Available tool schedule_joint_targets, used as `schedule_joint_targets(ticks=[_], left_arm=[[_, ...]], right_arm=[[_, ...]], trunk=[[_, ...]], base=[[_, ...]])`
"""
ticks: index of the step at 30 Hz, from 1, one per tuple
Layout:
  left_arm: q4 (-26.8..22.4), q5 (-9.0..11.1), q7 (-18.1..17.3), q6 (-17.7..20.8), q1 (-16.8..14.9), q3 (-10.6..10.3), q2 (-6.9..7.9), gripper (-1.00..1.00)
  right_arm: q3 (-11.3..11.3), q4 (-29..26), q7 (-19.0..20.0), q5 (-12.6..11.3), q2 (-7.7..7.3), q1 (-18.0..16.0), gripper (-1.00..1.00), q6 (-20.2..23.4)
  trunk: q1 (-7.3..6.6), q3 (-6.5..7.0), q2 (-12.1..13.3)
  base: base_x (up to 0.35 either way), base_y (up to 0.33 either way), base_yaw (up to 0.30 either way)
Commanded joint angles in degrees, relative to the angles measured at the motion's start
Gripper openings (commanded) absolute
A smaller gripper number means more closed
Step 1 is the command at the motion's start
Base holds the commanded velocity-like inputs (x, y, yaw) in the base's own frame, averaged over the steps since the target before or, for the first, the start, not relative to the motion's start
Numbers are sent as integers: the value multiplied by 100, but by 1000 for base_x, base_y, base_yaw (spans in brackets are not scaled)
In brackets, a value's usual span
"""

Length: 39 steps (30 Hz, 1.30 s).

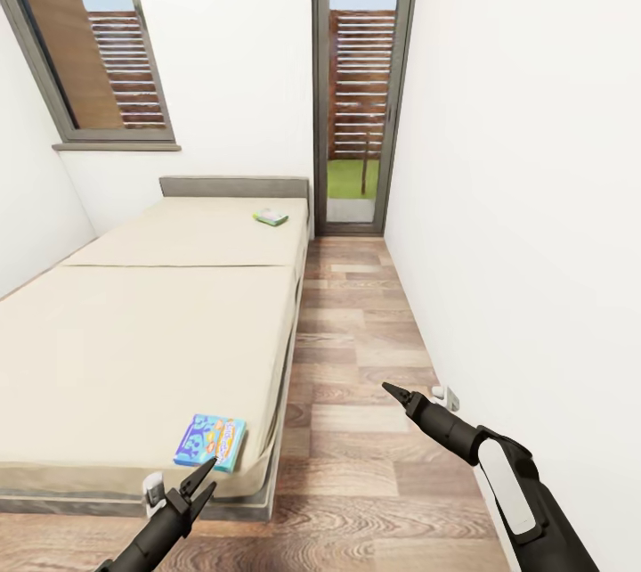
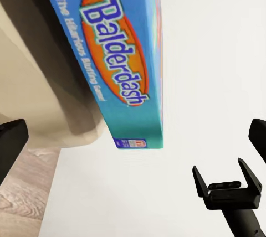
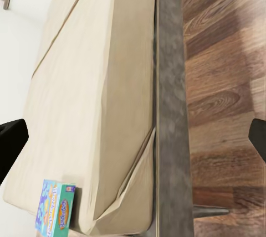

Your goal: Put all the toys in the child's room - the three board games (two on the bed and one on the table), the two jigsaw puzzles on the table, and the tennis ball on the table - inside the toy box on the table in the child's room.

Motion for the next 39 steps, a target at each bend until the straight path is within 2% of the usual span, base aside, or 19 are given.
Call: schedule_joint_targets(ticks=[1, 9, 30, 31, 34, 37, 39], left_arm=[[4, 6, -16, 60, -4, 16, -3, 100], [6, 6, -12, 60, -4, 16, -4, 100], [5, 6, -12, 60, -4, 16, -3, 100], [0, -53, -52, 37, 113, -9, 34, 100], [0, -266, -168, 56, 56, -88, 142, 100], [0, -370, -295, 238, 3, -165, 243, 100], [0, -418, -375, 340, 3, -207, 251, 100]], right_arm=[[-11, -1, 12, -16, 1, -4, 100, 37], [-11, -1, 12, -16, 1, -4, 100, 37], [-11, -1, 12, -16, 1, -4, 100, 37], [-44, -1, 45, -16, -8, 0, 100, 46], [-140, -1, 141, -16, -8, 0, 100, 46], [-159, -1, 161, -16, -8, 0, 100, 46], [-159, -1, 161, -16, -8, 0, 100, 46]], trunk=[[0, -5, -2], [0, -5, -2], [0, -5, -2], [0, -6, -2], [0, -6, -2], [0, -6, -2], [0, -6, -2]], base=[[173, -97, 0], [97, -60, 0], [4, -2, 0], [0, 0, 0], [0, 0, 0], [0, 0, 0], [0, 0, 0]])
